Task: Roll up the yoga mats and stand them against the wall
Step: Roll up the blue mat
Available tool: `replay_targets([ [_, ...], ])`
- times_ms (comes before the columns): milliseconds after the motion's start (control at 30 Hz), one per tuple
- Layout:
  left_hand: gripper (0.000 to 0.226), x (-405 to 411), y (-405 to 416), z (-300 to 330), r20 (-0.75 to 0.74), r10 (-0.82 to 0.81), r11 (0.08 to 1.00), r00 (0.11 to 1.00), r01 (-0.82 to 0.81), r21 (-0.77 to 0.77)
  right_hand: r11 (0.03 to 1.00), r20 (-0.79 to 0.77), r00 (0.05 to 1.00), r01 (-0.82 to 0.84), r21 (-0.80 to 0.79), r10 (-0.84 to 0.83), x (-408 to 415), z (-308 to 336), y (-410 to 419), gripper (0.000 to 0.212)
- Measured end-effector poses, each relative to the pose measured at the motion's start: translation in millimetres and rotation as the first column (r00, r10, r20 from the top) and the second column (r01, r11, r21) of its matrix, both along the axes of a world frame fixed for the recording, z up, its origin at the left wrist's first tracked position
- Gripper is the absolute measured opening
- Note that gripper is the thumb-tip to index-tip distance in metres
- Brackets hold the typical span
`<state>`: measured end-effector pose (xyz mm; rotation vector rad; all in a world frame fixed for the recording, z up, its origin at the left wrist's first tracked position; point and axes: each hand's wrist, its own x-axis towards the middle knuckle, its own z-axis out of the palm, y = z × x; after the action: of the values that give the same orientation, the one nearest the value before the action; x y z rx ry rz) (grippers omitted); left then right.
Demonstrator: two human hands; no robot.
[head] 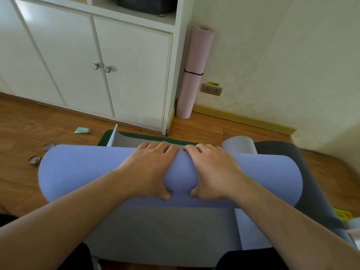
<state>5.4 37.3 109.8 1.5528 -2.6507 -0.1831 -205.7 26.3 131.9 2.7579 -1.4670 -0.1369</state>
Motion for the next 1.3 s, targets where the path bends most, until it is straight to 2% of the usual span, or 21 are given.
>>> replay_targets([
  [100, 0.127, -13, 8, -7, 0.144, -0.013, 0.994, 0.99, 0.029, -0.107, 0.982, 0.066, 0.992, 0.098, 0.164, -0.11, -3, 4, -2, 0.101],
  [233, 0.107, -19, 4, -13, 0.162, -0.018, 0.993, 0.987, 0.037, -0.112, 0.958, 0.094, 0.987, 0.101, 0.269, -0.131, -2, 1, 1, 0.1],
  [400, 0.098, -4, -7, -3, 0.024, 0.027, 0.999, 0.999, -0.028, 0.032, 0.997, -0.037, 0.999, 0.019, 0.073, -0.016, -1, -4, 12, 0.132],
  [500, 0.093, 1, -6, 0, -0.002, 0.039, 0.995, 0.999, -0.038, 0.097, 0.999, -0.032, 0.999, 0.007, 0.049, -0.005, 2, -7, 10, 0.117],
  [567, 0.094, 1, -4, 1, -0.015, 0.038, 0.996, 0.999, -0.037, 0.081, 0.999, -0.016, 1.0, -0.006, 0.042, 0.007, 2, -6, 5, 0.106],
  [633, 0.106, -1, 0, -2, 0.006, 0.01, 1.0, 1.0, -0.01, 0.007, 0.999, 0.004, 1.0, 0.006, 0.044, -0.007, 1, -4, 0, 0.099],
  [733, 0.131, -12, 7, -8, 0.142, -0.018, 0.998, 0.99, 0.028, -0.063, 0.989, 0.036, 0.996, 0.081, 0.127, -0.086, -3, -1, -3, 0.101],
  [800, 0.128, -20, 10, -15, 0.171, -0.002, 0.993, 0.985, 0.022, -0.112, 0.971, 0.067, 0.988, 0.124, 0.205, -0.14, -4, 0, -3, 0.1],
  [900, 0.112, -22, 7, -22, 0.156, -0.021, 0.989, 0.988, 0.043, -0.139, 0.956, 0.084, 0.984, 0.13, 0.264, -0.157, -5, 2, -1, 0.095],
  [1000, 0.105, -17, -1, -18, 0.135, -0.02, 0.989, 0.991, 0.039, -0.141, 0.98, 0.072, 0.992, 0.089, 0.181, -0.103, -3, 2, 5, 0.099],
  [1133, 0.104, -2, -8, -6, 0.002, 0.035, 0.999, 0.999, -0.035, -0.003, 0.999, -0.077, 0.997, 0.02, 0.036, -0.017, 1, 0, 11, 0.133],
  [1200, 0.1, 2, -7, 0, -0.035, 0.052, 0.997, 0.998, -0.05, 0.05, 1.0, -0.103, 0.995, 0.017, 0.006, -0.016, 3, -1, 10, 0.129],
  [1300, 0.102, 3, -4, 1, -0.024, 0.047, 0.995, 0.999, -0.045, 0.087, 1.0, -0.088, 0.996, 0.006, -0.001, -0.006, 5, -4, 5, 0.109],
])
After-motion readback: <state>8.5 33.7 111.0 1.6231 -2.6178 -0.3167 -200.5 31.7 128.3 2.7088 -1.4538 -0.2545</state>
